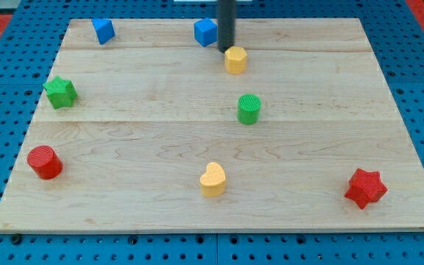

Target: Move the red star close to the yellow heart

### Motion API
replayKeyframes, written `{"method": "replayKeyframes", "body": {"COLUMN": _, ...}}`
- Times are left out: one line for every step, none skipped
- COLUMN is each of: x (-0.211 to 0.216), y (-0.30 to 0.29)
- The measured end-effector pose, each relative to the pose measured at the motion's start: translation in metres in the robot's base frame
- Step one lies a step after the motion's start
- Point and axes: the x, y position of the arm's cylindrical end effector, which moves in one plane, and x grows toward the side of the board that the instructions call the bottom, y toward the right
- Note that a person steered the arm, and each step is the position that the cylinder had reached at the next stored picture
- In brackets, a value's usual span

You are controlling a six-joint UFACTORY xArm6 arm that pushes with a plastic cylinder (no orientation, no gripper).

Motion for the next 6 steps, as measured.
{"method": "replayKeyframes", "body": {"x": 0.001, "y": 0.096}}
{"method": "replayKeyframes", "body": {"x": 0.039, "y": 0.150}}
{"method": "replayKeyframes", "body": {"x": 0.125, "y": 0.192}}
{"method": "replayKeyframes", "body": {"x": 0.228, "y": 0.230}}
{"method": "replayKeyframes", "body": {"x": 0.307, "y": 0.190}}
{"method": "replayKeyframes", "body": {"x": 0.279, "y": 0.122}}
